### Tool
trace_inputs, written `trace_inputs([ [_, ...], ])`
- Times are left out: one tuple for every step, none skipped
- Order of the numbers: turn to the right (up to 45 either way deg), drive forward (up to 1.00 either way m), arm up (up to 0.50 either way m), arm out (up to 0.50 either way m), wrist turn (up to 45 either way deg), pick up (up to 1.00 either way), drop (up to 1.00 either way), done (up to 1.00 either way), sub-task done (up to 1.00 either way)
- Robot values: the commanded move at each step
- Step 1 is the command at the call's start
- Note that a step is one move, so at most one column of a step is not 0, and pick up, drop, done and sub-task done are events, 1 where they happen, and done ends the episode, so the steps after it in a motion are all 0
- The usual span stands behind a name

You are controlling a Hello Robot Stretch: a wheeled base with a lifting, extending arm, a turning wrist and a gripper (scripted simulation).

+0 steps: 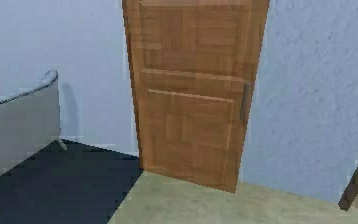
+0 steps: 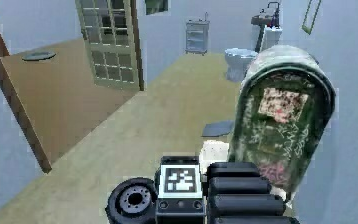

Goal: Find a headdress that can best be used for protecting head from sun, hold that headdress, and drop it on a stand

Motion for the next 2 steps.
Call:
trace_inputs([
  [18.0, 0.0, 0.0, 0.0, 0.0, 0.0, 0.0, 0.0, 0.0],
  [0.0, 0.15, 0.0, 0.0, 0.0, 0.0, 0.0, 0.0, 0.0],
])
